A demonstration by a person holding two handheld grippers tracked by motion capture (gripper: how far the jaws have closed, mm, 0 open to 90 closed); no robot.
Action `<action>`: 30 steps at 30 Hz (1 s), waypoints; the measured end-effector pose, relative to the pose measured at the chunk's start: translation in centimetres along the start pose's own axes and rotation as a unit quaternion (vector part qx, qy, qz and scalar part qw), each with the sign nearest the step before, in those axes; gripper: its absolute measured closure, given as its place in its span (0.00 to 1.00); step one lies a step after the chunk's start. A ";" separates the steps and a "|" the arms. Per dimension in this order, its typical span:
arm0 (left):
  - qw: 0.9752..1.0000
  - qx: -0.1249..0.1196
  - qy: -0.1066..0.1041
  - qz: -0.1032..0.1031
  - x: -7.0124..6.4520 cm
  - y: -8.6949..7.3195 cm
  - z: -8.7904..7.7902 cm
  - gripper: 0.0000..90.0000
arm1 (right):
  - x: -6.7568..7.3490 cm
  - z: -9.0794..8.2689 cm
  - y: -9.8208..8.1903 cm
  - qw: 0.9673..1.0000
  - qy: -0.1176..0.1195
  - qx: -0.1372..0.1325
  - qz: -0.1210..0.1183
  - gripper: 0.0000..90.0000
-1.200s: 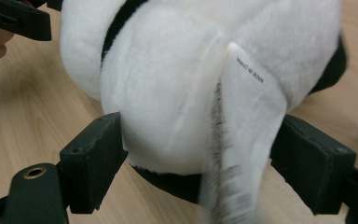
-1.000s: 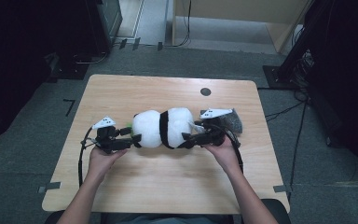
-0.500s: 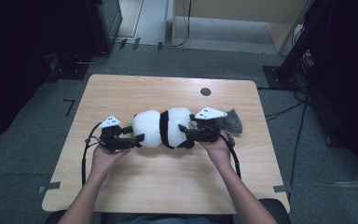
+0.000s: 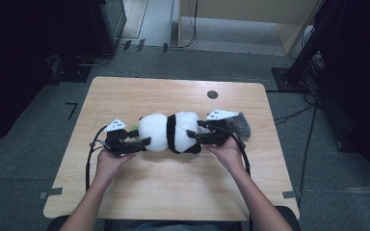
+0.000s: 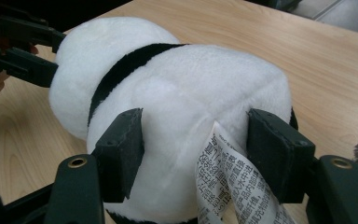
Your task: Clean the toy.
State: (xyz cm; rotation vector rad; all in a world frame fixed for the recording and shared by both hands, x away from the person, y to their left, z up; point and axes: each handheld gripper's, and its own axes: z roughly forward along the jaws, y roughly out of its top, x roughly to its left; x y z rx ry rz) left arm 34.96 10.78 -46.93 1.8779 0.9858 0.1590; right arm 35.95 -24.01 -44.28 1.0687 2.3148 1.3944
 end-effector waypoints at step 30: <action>1.000 0.003 0.005 0.017 0.1 -0.2 0.0 0.34 | -5.1 -4.9 -0.9 0.985 -0.151 -0.085 0.019 0.50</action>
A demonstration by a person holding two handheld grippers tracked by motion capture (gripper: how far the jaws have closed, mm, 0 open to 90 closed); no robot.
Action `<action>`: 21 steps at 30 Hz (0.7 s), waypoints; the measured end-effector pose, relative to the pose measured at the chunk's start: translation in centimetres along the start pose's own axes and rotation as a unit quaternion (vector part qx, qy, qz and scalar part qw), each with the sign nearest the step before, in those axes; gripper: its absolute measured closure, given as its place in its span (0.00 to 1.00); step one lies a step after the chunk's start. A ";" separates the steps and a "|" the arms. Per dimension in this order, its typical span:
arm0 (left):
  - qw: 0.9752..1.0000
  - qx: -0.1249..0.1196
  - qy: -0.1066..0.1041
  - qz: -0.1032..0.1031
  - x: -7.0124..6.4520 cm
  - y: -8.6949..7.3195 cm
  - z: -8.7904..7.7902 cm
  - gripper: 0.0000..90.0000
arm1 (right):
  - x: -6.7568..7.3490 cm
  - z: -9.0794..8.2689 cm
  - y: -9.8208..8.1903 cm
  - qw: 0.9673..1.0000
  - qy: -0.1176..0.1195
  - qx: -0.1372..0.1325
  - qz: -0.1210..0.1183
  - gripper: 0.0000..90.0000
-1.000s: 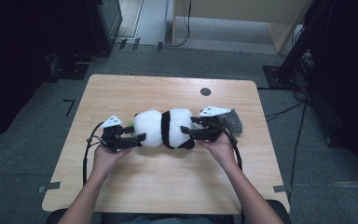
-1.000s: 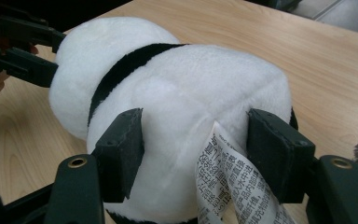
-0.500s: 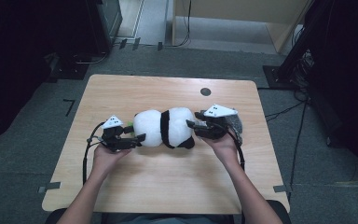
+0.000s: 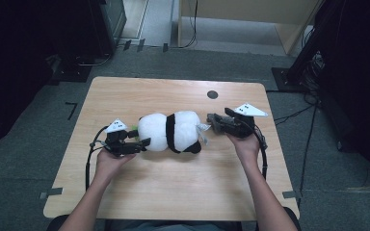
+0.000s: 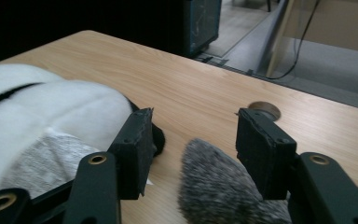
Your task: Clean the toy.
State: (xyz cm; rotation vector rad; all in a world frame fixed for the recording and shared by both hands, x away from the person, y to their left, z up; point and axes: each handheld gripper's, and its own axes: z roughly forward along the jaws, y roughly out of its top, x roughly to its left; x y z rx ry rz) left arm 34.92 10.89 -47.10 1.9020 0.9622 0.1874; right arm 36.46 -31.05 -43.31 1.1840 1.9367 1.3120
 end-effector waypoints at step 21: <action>1.000 -0.005 -0.005 0.001 0.1 -0.2 0.0 0.33 | -3.9 1.1 -4.1 0.998 -0.048 0.034 0.019 0.38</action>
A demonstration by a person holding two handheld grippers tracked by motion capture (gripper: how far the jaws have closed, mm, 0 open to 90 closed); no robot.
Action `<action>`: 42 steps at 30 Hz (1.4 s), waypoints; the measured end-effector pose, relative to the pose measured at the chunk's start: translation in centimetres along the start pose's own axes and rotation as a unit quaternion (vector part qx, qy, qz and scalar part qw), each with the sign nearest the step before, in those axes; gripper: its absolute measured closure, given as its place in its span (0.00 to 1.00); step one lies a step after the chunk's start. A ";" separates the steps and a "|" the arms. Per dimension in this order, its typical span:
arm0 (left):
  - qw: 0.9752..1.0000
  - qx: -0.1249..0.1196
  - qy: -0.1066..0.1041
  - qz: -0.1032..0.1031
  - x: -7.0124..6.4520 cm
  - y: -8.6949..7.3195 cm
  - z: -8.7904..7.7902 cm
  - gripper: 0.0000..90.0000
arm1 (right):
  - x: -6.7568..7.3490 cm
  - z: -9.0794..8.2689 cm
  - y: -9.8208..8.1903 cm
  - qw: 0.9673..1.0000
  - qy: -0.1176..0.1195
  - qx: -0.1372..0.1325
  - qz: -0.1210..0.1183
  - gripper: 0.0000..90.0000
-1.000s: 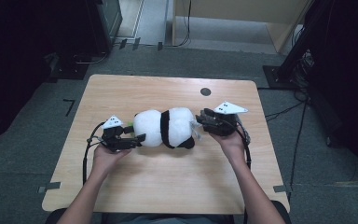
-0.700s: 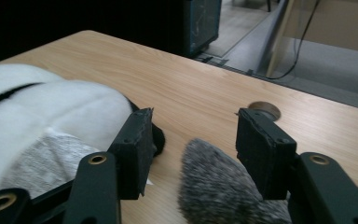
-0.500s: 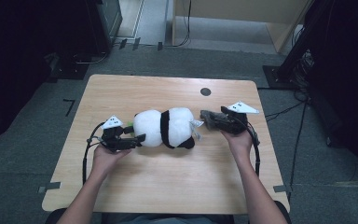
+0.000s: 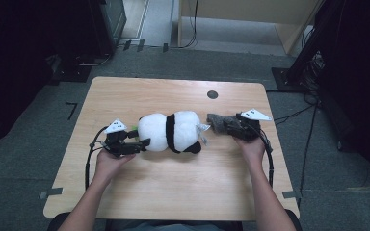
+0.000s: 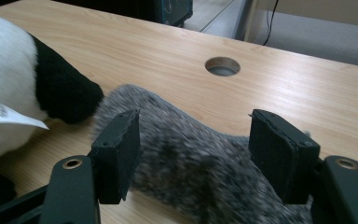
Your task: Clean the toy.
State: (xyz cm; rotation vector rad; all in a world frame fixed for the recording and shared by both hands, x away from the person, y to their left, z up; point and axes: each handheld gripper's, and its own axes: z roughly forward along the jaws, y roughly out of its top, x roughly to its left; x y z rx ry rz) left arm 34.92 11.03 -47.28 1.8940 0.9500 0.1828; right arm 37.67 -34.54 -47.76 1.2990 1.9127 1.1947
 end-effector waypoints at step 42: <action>1.000 0.004 0.007 -0.003 0.0 0.5 -0.1 0.30 | -0.3 0.0 1.1 0.999 -0.023 0.021 0.021 0.84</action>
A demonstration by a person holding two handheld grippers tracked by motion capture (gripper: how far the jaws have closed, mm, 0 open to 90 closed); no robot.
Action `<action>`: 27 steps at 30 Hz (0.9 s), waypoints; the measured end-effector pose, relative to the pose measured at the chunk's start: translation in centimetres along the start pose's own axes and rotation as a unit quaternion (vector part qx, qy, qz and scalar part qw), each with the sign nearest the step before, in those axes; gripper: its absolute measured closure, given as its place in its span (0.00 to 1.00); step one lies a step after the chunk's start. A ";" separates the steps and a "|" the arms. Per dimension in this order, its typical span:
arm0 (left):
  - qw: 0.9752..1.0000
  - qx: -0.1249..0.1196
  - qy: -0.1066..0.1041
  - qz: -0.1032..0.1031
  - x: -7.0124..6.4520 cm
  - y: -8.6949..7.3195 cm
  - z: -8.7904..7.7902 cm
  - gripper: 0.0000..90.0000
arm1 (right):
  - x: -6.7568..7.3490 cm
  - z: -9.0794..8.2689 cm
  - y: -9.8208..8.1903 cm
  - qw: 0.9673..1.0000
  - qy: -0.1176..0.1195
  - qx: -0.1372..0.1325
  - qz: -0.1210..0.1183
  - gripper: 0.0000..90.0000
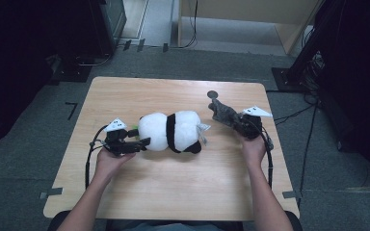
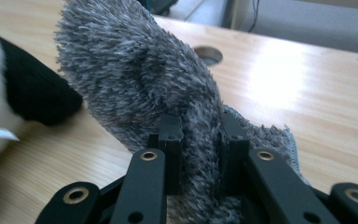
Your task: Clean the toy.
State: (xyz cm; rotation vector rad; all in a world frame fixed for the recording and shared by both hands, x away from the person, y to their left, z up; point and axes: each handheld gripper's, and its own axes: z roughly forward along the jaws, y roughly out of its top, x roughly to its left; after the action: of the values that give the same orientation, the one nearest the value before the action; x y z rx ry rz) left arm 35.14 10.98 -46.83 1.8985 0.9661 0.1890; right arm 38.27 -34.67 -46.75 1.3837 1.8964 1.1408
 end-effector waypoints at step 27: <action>0.999 -0.009 0.037 -0.006 -1.1 1.1 2.1 0.09 | 4.9 -2.0 5.7 0.997 0.064 0.005 -0.051 0.84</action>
State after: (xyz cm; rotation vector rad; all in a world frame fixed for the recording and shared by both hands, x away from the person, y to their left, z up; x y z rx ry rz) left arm 36.05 8.55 -46.75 1.8797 1.0209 0.2617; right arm 37.86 -30.03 -40.54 1.2300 2.0407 1.1952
